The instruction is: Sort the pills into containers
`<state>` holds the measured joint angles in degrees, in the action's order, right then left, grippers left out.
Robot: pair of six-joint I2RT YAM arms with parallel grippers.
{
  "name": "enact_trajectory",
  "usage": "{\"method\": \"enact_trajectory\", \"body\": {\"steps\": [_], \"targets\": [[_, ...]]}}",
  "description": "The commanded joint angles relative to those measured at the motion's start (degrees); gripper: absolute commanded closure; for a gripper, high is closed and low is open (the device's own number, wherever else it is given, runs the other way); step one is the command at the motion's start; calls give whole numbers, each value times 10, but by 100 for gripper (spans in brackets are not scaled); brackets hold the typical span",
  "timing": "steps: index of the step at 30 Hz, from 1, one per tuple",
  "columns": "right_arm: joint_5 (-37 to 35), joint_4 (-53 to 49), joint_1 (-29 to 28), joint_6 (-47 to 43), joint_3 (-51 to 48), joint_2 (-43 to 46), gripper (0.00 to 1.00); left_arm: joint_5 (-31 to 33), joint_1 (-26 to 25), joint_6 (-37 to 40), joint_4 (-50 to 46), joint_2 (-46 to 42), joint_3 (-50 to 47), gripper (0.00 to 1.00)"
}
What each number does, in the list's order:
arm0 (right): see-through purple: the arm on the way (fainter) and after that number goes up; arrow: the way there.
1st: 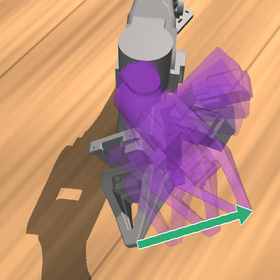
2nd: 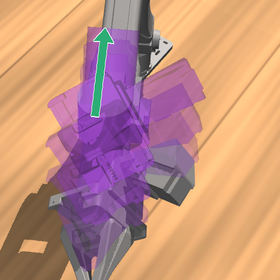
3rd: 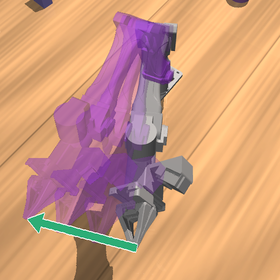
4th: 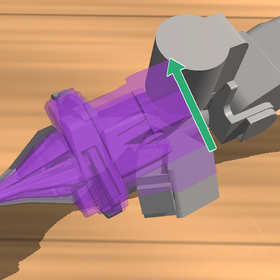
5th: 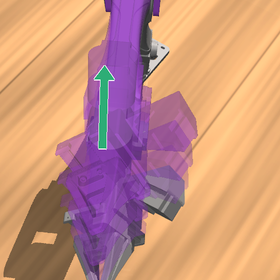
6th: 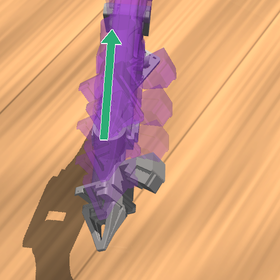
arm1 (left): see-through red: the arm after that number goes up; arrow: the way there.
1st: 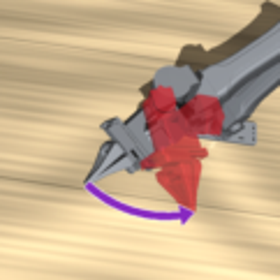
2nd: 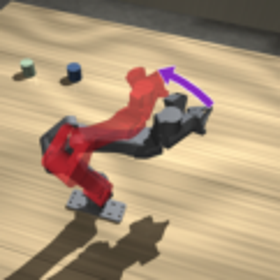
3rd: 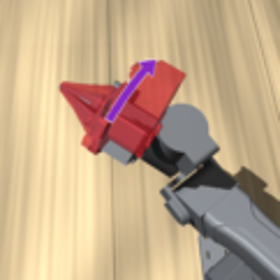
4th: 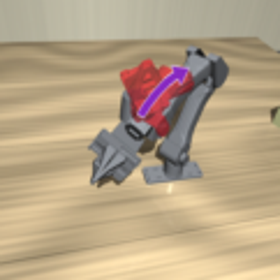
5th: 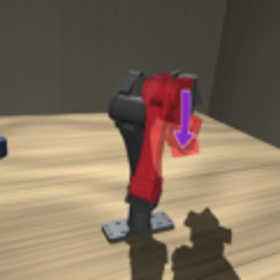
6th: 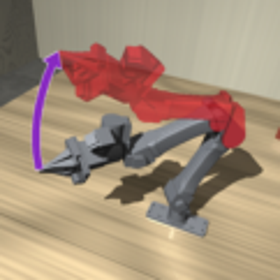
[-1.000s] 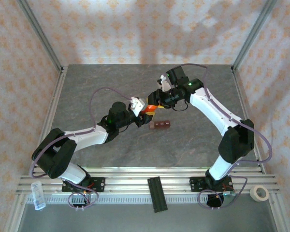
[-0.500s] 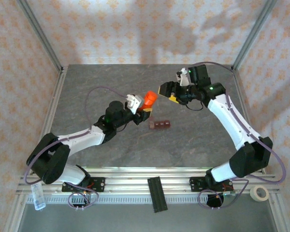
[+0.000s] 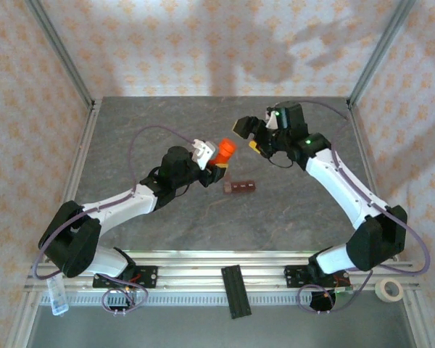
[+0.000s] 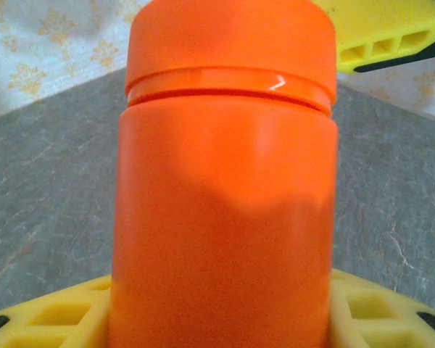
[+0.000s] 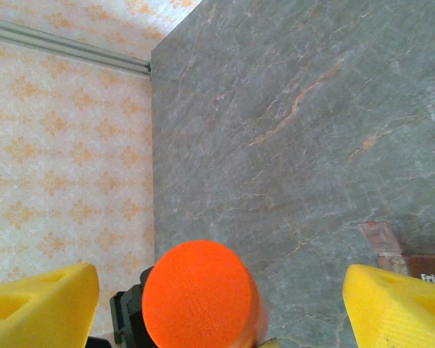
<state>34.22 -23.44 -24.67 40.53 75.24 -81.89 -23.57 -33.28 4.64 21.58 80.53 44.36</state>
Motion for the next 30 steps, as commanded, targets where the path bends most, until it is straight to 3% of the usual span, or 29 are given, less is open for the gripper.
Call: {"method": "enact_trajectory", "body": {"steps": [1, 17, 24, 30], "targets": [[-30, 28, -18, 23, 21, -20, 13, -4, 1, 14, -8, -4, 26, 100], [-25, 45, -62, 23, 21, -49, 29, -5, 0, 10, -15, 10, 40, 100], [-34, 47, -63, 11, 11, -44, 56, -6, 0, 9, -17, 7, 41, 100], [-29, 100, -63, -36, -14, -31, 63, -39, 3, -19, 16, -2, 32, 100]]}}
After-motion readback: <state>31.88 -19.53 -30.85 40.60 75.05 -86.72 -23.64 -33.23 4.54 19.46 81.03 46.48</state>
